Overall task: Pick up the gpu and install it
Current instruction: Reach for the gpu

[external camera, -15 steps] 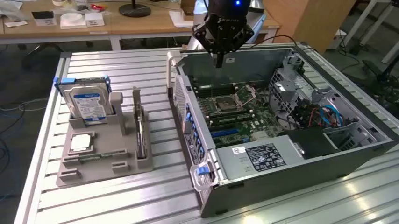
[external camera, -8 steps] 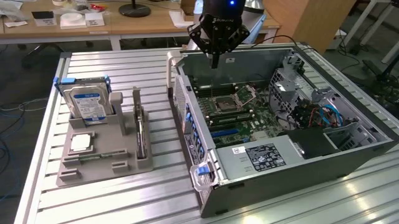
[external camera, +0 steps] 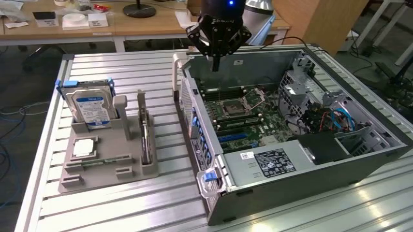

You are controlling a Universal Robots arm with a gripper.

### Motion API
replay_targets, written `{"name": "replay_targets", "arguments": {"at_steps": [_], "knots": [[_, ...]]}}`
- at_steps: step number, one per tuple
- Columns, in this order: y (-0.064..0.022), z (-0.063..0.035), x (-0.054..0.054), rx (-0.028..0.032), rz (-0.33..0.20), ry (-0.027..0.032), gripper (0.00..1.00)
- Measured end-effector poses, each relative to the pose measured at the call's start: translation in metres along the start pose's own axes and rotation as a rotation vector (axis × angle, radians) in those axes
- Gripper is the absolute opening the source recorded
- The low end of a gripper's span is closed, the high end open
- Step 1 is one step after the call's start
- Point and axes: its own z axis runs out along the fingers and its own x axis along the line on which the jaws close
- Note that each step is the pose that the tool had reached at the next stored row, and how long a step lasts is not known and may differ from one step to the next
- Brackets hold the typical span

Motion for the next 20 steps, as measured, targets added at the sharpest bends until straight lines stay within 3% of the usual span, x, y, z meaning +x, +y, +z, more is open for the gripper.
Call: {"name": "replay_targets", "arguments": {"at_steps": [20], "knots": [[-0.0026,0.0002,0.034,0.0001,0.0,0.0011,0.1]]}}
